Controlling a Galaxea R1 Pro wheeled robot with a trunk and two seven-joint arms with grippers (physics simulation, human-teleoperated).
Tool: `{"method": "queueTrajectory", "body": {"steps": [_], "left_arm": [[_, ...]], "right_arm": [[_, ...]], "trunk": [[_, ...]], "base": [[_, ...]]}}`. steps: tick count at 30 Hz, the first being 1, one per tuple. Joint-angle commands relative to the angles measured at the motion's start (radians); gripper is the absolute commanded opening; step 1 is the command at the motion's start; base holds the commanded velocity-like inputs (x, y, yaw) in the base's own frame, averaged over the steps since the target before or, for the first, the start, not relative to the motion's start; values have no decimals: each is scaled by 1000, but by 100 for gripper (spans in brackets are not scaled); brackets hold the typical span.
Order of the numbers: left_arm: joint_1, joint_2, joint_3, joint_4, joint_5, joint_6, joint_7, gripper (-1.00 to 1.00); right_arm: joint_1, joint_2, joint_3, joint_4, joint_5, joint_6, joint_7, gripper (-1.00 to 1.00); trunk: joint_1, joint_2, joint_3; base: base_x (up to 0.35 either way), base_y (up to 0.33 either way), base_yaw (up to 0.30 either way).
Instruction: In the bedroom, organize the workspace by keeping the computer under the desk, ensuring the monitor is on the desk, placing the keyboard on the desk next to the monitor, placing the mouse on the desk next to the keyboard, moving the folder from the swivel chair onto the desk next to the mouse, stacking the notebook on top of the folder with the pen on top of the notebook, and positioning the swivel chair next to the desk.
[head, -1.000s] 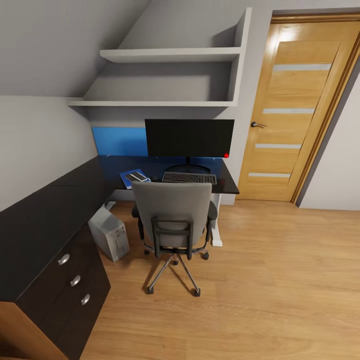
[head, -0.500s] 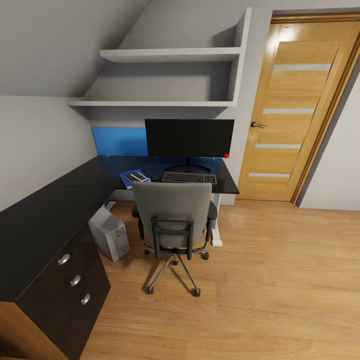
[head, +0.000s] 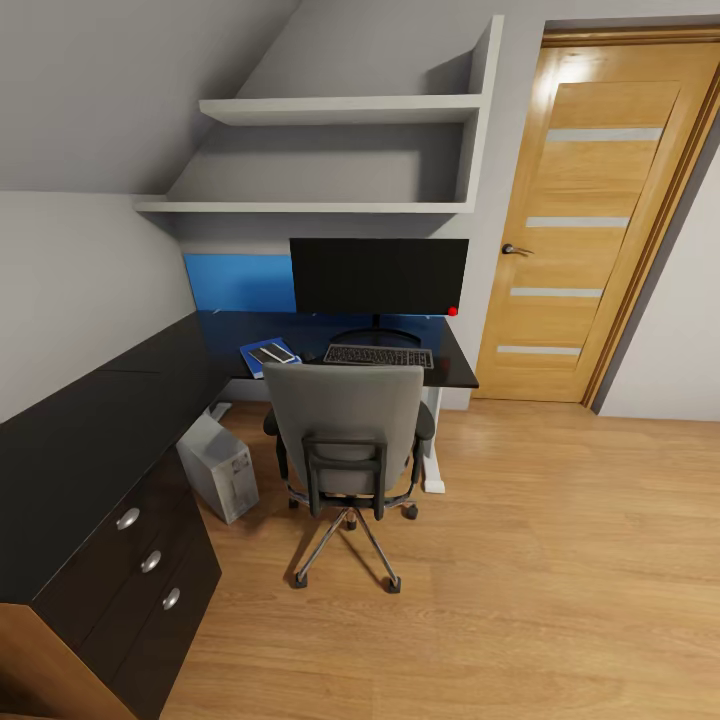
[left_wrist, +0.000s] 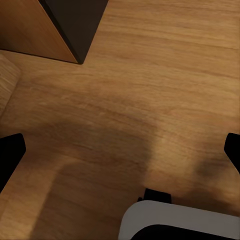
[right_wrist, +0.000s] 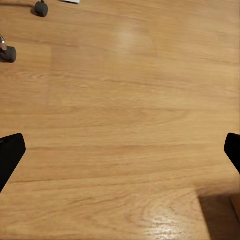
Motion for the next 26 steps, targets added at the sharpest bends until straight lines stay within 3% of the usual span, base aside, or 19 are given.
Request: {"method": "queueTrajectory", "body": {"steps": [1, 26], "left_arm": [[-1, 0, -8, 0, 1, -1, 9, 100], [-1, 0, -9, 0, 1, -1, 9, 100]], "right_arm": [[-1, 0, 9, 1, -4, -2, -5, 100], [-1, 0, 10, 1, -4, -2, -5, 100]], "trunk": [[0, 0, -1], [0, 0, -1]], "base": [[0, 0, 0], [0, 0, 0]]}}
